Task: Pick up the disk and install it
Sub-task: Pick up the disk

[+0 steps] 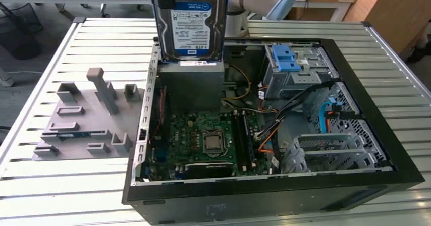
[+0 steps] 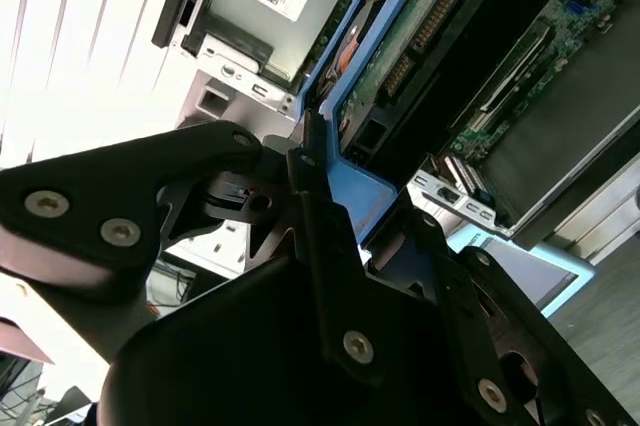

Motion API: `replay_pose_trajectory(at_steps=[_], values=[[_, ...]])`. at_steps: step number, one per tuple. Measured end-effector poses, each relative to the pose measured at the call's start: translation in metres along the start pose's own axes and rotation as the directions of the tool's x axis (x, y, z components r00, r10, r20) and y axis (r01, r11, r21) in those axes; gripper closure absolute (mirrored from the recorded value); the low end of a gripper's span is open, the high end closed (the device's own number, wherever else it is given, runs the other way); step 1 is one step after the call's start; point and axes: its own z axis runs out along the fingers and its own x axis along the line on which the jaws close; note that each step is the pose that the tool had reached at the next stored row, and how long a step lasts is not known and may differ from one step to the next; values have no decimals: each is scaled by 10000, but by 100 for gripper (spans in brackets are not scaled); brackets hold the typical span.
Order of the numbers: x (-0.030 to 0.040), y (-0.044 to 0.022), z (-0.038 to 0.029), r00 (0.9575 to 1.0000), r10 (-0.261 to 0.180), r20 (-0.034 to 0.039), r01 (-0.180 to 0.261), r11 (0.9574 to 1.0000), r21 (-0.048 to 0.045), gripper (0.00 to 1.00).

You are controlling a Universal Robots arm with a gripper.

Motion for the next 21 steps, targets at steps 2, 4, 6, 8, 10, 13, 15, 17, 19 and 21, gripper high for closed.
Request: replay_pose_trajectory(at_steps=[2, 4, 6, 8, 10, 13, 15, 17, 19, 21], values=[[0, -51, -1, 10000, 0, 1, 0, 10000, 0, 64], [0, -97, -2, 10000, 1, 0, -1, 10000, 0, 64], [0, -150, -2, 10000, 1, 1, -1, 10000, 0, 64], [1, -202, -3, 10000, 0, 0, 0, 10000, -1, 64], [0, -250, -4, 10000, 1, 0, -1, 10000, 0, 64], [1, -317, -5, 10000, 0, 0, 0, 10000, 0, 64], [1, -365, -6, 10000, 0, -1, 0, 10000, 0, 64], [2, -411, -6, 10000, 1, 0, -1, 10000, 0, 64], [2, -461, -7, 10000, 1, 0, -1, 10000, 0, 64], [3, -509, -8, 10000, 0, 1, 0, 10000, 0, 64]])
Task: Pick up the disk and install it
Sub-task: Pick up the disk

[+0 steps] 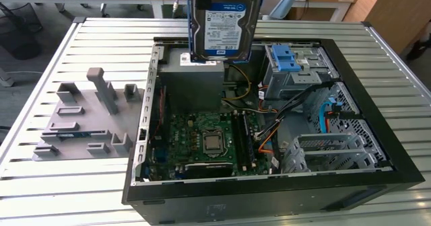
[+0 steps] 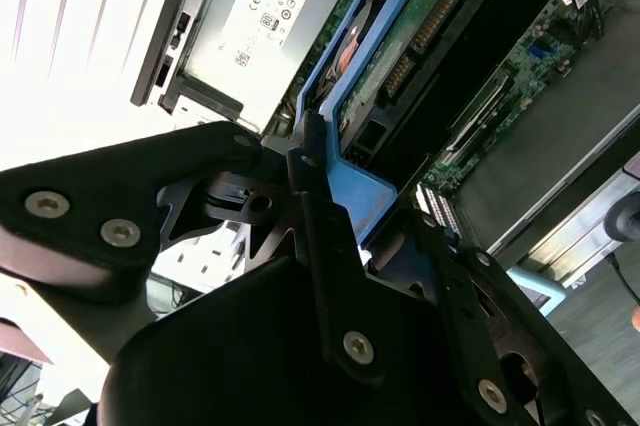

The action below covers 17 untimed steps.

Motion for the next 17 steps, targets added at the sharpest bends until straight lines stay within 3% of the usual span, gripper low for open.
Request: replay_pose_trajectory(at_steps=[12, 17], values=[[4, -269, -5, 10000, 1, -1, -1, 10000, 0, 64], [5, -289, -5, 10000, 2, -1, -2, 10000, -1, 64]])
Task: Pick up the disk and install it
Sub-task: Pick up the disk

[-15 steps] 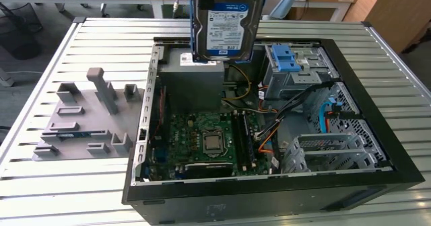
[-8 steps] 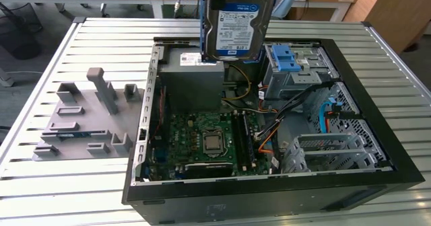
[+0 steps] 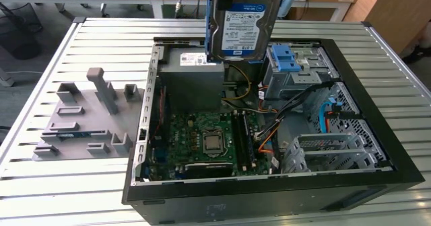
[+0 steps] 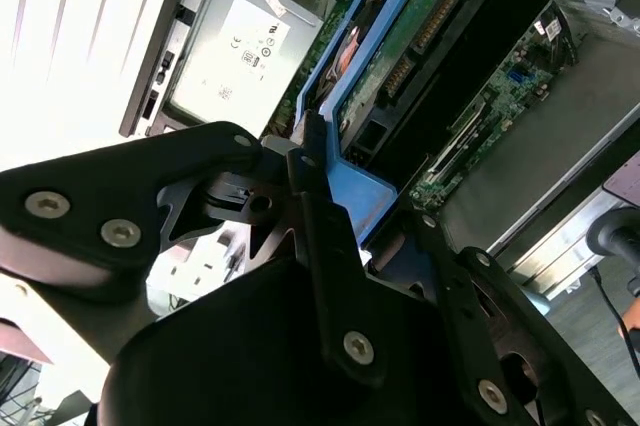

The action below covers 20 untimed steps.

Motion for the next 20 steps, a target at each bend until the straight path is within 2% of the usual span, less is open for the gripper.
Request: replay_pose_trajectory(at_steps=[9, 20], values=[[17, 31, 0, 10000, -20, 17, 20, 10000, 48, 64], [194, 29, 3, 10000, 82, 16, -82, 10000, 53, 64]])
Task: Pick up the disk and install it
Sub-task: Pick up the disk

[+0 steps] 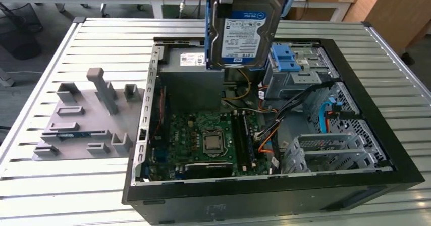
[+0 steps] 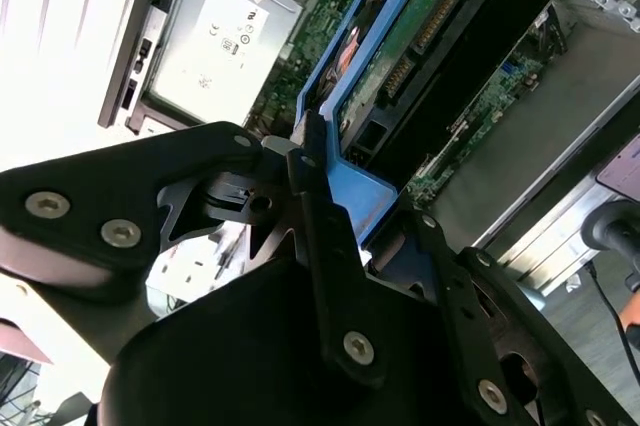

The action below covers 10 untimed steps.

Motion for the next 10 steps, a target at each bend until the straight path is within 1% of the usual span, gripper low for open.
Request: replay_pose_trajectory(at_steps=[5, 10], values=[[68, -11, 2, 10000, 42, 1, -42, 10000, 2, 64], [88, -103, 2, 10000, 46, 0, -46, 10000, 2, 64]])
